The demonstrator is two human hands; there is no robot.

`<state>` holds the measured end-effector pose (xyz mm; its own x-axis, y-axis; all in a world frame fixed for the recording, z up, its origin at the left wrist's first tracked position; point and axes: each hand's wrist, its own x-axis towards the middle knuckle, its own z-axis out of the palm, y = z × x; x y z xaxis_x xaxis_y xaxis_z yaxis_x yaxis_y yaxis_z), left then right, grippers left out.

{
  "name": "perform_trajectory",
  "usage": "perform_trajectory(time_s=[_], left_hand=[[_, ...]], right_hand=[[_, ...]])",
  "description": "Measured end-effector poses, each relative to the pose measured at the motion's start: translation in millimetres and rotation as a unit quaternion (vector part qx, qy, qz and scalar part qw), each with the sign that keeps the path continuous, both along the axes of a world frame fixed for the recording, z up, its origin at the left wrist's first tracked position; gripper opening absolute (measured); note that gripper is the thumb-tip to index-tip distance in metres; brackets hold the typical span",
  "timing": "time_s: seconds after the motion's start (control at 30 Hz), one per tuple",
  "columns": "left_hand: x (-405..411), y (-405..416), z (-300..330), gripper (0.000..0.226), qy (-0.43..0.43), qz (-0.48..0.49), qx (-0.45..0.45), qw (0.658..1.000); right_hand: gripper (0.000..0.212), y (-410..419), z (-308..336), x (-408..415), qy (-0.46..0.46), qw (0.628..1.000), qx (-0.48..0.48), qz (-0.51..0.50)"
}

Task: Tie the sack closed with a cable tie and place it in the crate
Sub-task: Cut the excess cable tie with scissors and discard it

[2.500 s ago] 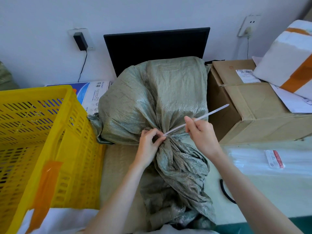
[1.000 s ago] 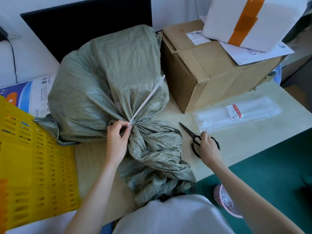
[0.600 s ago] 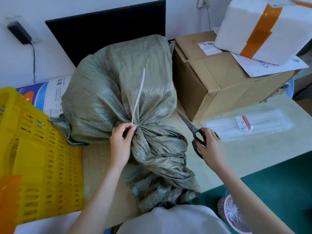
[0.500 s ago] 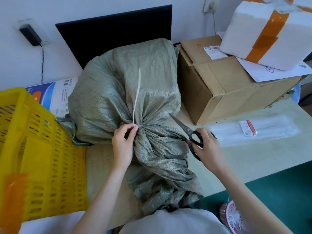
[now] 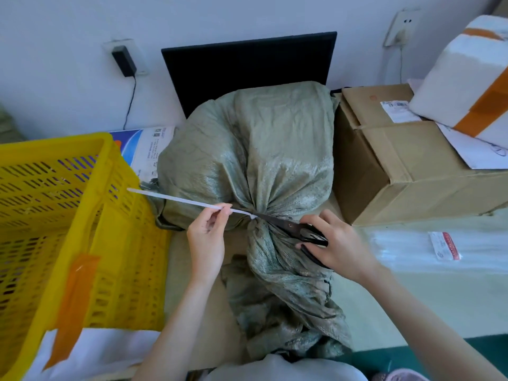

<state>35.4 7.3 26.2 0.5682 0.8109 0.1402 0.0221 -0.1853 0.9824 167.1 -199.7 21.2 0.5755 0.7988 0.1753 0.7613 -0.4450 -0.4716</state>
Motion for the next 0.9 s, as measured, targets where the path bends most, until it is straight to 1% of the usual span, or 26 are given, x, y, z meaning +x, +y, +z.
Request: perform_trajectory(time_s=[0.13,0.23,0.3,0.4,0.47,0.63,0.9], left_hand=[[-6,5,2,0.012,-0.017,0.010,-0.054,0.998],[-8,6,5,0.012,-0.036,0.020,-0.088,0.995],[-10,7,6,0.013,-0.038,0.028,-0.100,0.994],[-13,9,6,0.015,-0.031,0.036,-0.106,0.993],[-14,9,6,0.015,-0.030,0.039,-0.112,0.992],[-15,6,11,0.014,-0.030,0.036,-0.116,0.992],[-15,5,15,0.014,-0.025,0.029,-0.104,0.994]], right_hand=[[0.042,9,6,6,-0.002,0.998,-0.062,0.014],[0.041,11,11,10,-0.009,0.996,-0.083,0.016],[0.045,11,13,12,-0.018,0.995,-0.094,0.019],[0.056,11,16,15,-0.041,0.991,-0.123,0.017],[0.059,10,16,16,-0.067,0.988,-0.138,0.016],[0.056,15,17,16,-0.131,0.976,-0.174,0.020],[0.052,32,18,14,-0.206,0.961,-0.178,0.054]])
